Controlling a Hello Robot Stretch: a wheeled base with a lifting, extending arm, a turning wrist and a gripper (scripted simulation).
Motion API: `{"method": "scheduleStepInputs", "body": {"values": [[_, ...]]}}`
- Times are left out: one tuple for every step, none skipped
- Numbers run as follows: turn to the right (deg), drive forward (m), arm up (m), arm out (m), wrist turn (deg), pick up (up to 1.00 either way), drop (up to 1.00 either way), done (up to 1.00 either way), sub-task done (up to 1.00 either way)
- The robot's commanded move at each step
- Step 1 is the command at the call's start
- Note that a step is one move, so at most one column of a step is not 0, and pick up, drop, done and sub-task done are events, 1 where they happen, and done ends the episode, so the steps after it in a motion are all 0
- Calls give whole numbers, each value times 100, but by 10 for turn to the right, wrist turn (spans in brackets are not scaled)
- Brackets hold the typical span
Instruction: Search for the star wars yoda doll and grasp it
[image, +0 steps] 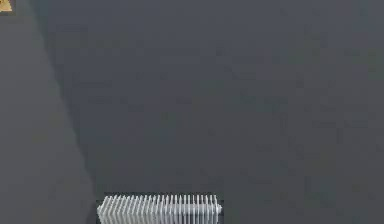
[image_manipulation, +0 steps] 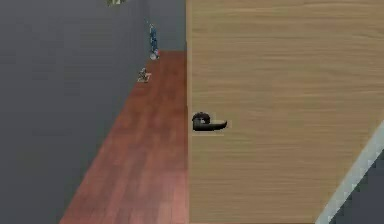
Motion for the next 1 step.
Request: {"method": "scheduleStepInputs", "body": {"values": [[450, 0, 0, 0, 0, 0, 0, 0, 0]]}}
